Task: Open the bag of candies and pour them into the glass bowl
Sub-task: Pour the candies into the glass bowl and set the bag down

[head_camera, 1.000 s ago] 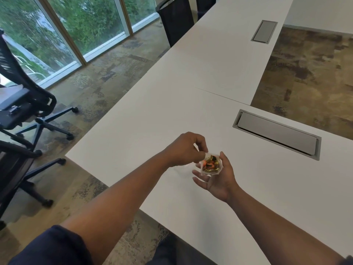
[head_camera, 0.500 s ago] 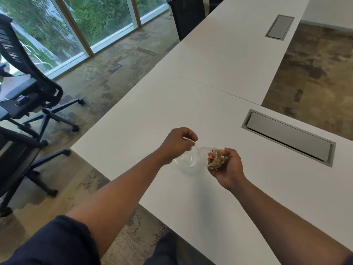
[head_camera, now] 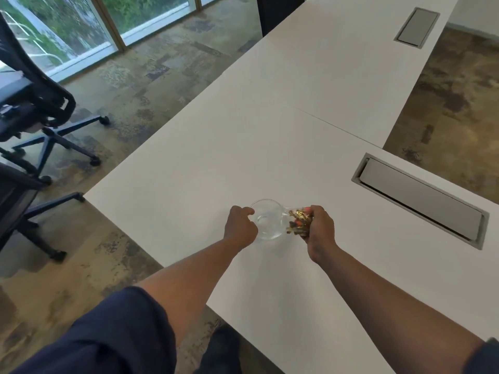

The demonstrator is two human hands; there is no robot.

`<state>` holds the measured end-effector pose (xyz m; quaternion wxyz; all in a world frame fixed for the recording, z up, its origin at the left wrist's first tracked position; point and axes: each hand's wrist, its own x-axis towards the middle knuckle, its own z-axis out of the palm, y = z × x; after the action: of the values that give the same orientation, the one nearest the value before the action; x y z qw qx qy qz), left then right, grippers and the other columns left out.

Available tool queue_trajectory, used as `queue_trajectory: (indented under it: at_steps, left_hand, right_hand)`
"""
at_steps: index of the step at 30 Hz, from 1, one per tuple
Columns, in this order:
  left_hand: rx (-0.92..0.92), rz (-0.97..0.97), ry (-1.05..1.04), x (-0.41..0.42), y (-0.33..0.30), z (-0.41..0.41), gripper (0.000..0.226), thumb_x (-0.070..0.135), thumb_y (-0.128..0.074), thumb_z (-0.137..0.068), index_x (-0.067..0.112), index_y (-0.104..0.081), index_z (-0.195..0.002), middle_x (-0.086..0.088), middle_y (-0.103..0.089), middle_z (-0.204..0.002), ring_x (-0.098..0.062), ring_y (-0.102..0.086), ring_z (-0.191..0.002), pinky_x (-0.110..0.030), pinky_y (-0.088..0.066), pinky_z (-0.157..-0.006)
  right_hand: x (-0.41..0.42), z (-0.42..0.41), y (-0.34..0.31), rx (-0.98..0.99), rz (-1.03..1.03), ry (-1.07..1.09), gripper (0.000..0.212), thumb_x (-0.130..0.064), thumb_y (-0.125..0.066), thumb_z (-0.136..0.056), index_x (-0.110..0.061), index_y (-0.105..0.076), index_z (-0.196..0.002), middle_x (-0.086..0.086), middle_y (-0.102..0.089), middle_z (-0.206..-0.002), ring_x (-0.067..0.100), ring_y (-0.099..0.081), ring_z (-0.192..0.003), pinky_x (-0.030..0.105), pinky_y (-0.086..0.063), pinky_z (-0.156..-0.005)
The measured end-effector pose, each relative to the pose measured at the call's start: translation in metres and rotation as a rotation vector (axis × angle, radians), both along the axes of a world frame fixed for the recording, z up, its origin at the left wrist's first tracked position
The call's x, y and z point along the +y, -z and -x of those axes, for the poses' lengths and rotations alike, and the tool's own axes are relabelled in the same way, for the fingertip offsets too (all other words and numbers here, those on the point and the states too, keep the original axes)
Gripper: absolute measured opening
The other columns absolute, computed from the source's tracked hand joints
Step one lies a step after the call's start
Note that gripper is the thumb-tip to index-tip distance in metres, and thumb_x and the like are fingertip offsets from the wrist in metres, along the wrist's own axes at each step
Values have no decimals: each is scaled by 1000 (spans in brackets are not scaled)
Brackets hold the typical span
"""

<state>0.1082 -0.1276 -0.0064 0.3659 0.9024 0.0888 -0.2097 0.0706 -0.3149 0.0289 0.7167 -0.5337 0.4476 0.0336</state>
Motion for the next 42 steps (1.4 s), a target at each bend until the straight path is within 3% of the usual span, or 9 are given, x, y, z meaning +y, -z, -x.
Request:
queue_trajectory:
  at_steps: [8,14,18,23,27,29,34,38,42]
  left_hand:
    - [-5,7,43,5,6,-2,42,10,-58,-94,19,-64,-134,-7,-52,-139,-24,-59,-122,-32,-51,-99]
    - [-20,23,46,6,8,-4,43,9,-62,-92,18,-64,-134,-8,-54,-139,-24,-59,-123,-21,-42,-89]
    - [-14,27,52,7,7,-4,44,7,-63,-91,18,-64,-134,-8,-54,-138,-25,-58,-124,-22,-40,-88]
    - [-6,52,52,7,5,-5,44,6,-65,-90,20,-66,-131,-9,-55,-135,-25,-59,-120,-22,-41,-84]
    - [24,84,45,7,3,-3,45,7,-66,-90,20,-65,-133,-8,-52,-139,-25,-56,-124,-23,-42,-85]
    - [21,110,39,7,0,-1,45,7,-66,-89,20,-64,-133,-6,-47,-140,-25,-54,-126,-27,-48,-88]
    - [-159,247,-30,7,-18,8,46,38,-62,-87,21,-64,-129,1,-49,-132,-19,-47,-124,-30,-42,-99]
    - [-72,477,-42,5,-32,18,61,65,-65,-80,20,-66,-123,3,-66,-109,-13,-63,-97,-27,-50,-86]
    - [-70,452,2,4,-32,25,23,50,-76,-87,29,-66,-86,20,-61,-72,2,-54,-62,-16,-47,-63]
  right_hand:
    - [26,-10,-1,-111,441,-332,33,-37,-45,-97,-21,-69,-81,-11,-76,-74,12,-69,-75,32,-50,-71]
    - [42,-17,-11,-343,816,-590,45,-23,-42,-101,-33,-41,-58,-14,-45,-54,9,-41,-55,25,-31,-53]
    - [45,-20,-19,-409,980,-677,37,-26,-44,-105,-10,-69,-83,6,-75,-88,27,-66,-87,41,-51,-77]
    - [46,-20,-30,-464,1047,-685,35,-26,-55,-104,-2,-74,-122,15,-75,-124,30,-65,-120,43,-48,-104]
    - [43,-20,-34,-415,866,-568,31,-30,-58,-102,-10,-77,-116,2,-76,-120,13,-64,-114,31,-48,-99]
    - [37,-22,-33,-268,638,-419,28,-37,-58,-100,-19,-78,-104,-11,-72,-100,7,-61,-96,27,-46,-89]
    - [16,-22,-30,-16,168,-24,24,-39,-61,-97,-17,-70,-95,-5,-57,-83,12,-48,-72,25,-40,-67]
    - [15,-4,-29,0,48,-38,24,-39,-59,-100,-19,-70,-92,1,-64,-93,14,-52,-72,26,-37,-59]
    - [20,9,-28,49,-76,-73,32,-46,-58,-100,-16,-70,-97,3,-67,-98,19,-58,-79,30,-43,-62]
